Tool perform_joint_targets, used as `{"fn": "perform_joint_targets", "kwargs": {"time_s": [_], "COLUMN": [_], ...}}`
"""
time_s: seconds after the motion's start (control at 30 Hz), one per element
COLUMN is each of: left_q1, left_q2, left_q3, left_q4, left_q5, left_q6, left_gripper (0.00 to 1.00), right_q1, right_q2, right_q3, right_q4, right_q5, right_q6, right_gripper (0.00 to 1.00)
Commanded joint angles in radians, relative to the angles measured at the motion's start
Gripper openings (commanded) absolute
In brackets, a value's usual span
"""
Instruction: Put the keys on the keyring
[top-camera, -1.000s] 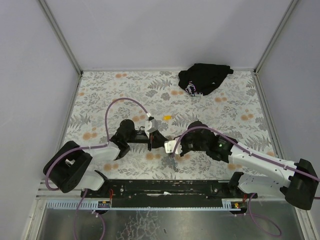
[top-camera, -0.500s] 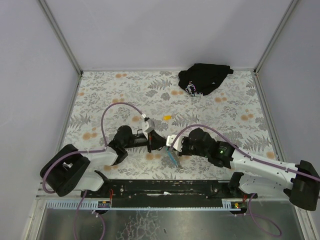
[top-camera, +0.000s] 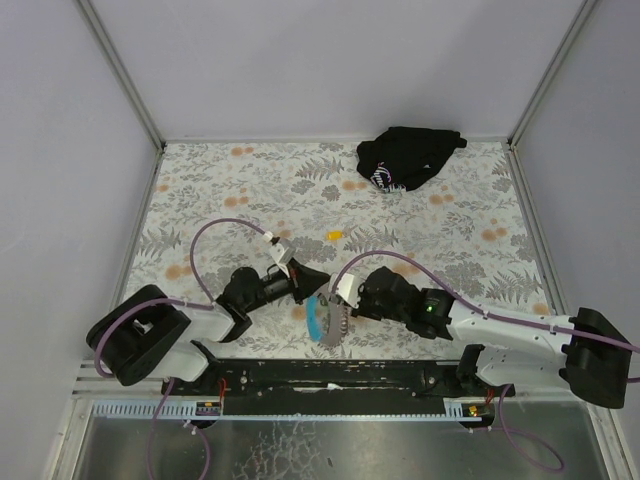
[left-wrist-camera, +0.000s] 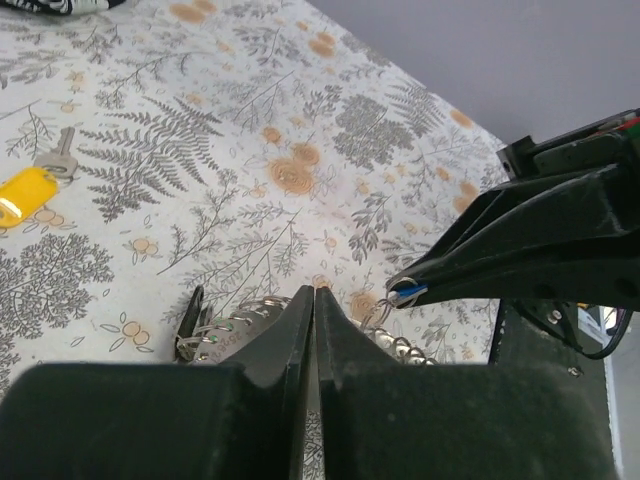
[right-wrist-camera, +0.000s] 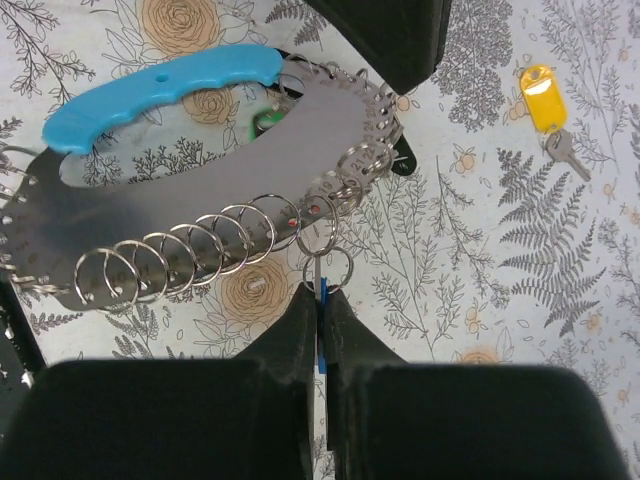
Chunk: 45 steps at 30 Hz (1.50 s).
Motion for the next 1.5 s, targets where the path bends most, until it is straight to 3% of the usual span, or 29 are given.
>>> {"fn": "perform_joint_targets", "kwargs": {"time_s": [0.0, 0.37, 0.7, 0.93, 1.13, 1.47], "left_q1": [-0.008, 0.004, 0.019, 0.024, 0.025, 0.025], "left_q2": [-0.011, -0.112, -0.108, -0.090, -0.062, -0.030], "left_q3": [-0.030, 0.102, 0.189, 0.212, 0.246, 0.272], "left_q4": [0.181, -0.148, -0.327, -0.372, -0.384, -0.413], "left_q5": [-0.008, 0.273, 0.364, 0.378, 0.452, 0.527], "left_q6": [-0.006, 0.211, 0.353, 0.381, 0.379, 0.377], "left_gripper": [0.05, 0.39, 0.50, 0.49, 0.33, 0.29], "right_q1": [0.018, 0.016, 0.017, 0.017, 0.017, 0.017], "right_q2": [-0.039, -0.072, -0.051, -0.042, -0.036, -0.034], "right_q3": [0.037, 0.119, 0.195, 0.203, 0.216, 0.225], "right_q4": [0.058, -0.002, -0.125, -0.147, -0.160, -0.161], "right_q5": [0.072, 0.060, -0.036, -0.079, -0.106, -0.106], "right_q6": [-0.059, -0.362, -0.544, -0.616, -0.637, -0.646], "right_gripper": [0.00, 0.00, 0.00, 0.00, 0.00, 0.00]}}
